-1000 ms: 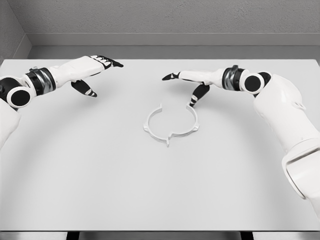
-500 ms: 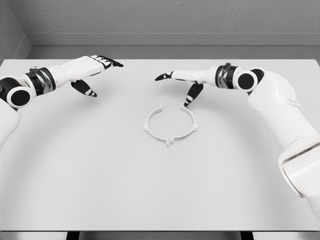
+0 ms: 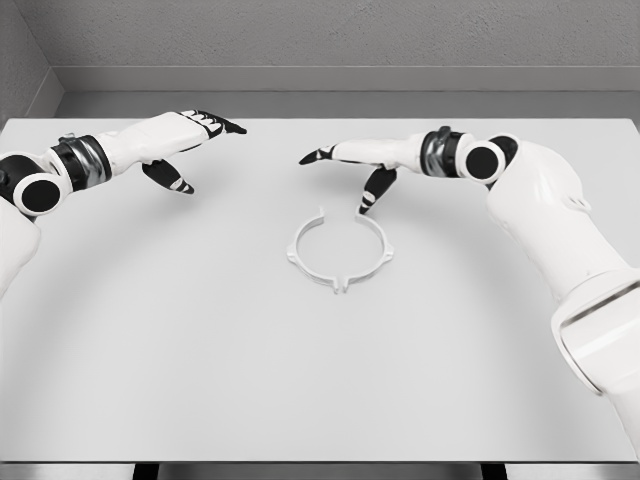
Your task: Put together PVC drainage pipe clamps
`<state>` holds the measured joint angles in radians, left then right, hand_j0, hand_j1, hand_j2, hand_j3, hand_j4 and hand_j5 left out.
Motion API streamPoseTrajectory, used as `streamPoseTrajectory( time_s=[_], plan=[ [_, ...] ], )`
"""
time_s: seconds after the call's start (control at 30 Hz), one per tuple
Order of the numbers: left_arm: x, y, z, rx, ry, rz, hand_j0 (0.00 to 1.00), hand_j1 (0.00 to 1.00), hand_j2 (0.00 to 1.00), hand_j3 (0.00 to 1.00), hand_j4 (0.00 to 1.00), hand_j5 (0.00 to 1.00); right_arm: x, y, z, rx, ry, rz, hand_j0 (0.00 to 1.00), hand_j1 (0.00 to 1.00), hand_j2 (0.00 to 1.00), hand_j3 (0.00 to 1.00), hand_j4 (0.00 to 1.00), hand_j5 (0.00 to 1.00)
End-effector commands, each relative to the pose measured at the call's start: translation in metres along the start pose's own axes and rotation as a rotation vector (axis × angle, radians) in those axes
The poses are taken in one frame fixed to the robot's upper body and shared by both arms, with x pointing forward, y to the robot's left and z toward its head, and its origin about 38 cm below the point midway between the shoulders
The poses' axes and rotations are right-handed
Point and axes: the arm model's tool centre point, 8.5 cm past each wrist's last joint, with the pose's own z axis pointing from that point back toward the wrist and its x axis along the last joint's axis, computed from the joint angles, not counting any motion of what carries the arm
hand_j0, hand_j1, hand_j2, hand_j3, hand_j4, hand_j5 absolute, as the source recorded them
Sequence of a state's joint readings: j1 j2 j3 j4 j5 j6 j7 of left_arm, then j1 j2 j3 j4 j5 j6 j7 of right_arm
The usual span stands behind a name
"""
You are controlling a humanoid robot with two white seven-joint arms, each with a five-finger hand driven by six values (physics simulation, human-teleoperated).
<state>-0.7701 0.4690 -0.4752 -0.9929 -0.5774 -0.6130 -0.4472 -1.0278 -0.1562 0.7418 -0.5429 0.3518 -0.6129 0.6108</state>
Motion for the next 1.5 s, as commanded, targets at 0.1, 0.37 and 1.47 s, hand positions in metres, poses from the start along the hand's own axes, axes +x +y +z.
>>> streamPoseTrajectory(
  time_s=[0.1,0.37,1.47],
  plan=[
    [0.0,0.001,0.0,0.005,0.001,0.006,1.0,1.0,1.0,1.0,1.0,1.0,0.011,-0.006,-0.003,-0.006,-0.029,0.03,1.0,1.0,1.0,1.0,1.0,1.0],
    [0.0,0.001,0.0,0.005,0.001,0.006,1.0,1.0,1.0,1.0,1.0,1.0,-0.013,-0.01,0.019,-0.05,0.02,-0.029,1.0,1.0,1.0,1.0,1.0,1.0],
    [-0.001,0.001,0.001,0.007,0.001,0.006,1.0,1.0,1.0,1.0,1.0,1.0,-0.019,0.007,0.005,0.034,0.077,-0.023,1.0,1.0,1.0,1.0,1.0,1.0]
  ],
)
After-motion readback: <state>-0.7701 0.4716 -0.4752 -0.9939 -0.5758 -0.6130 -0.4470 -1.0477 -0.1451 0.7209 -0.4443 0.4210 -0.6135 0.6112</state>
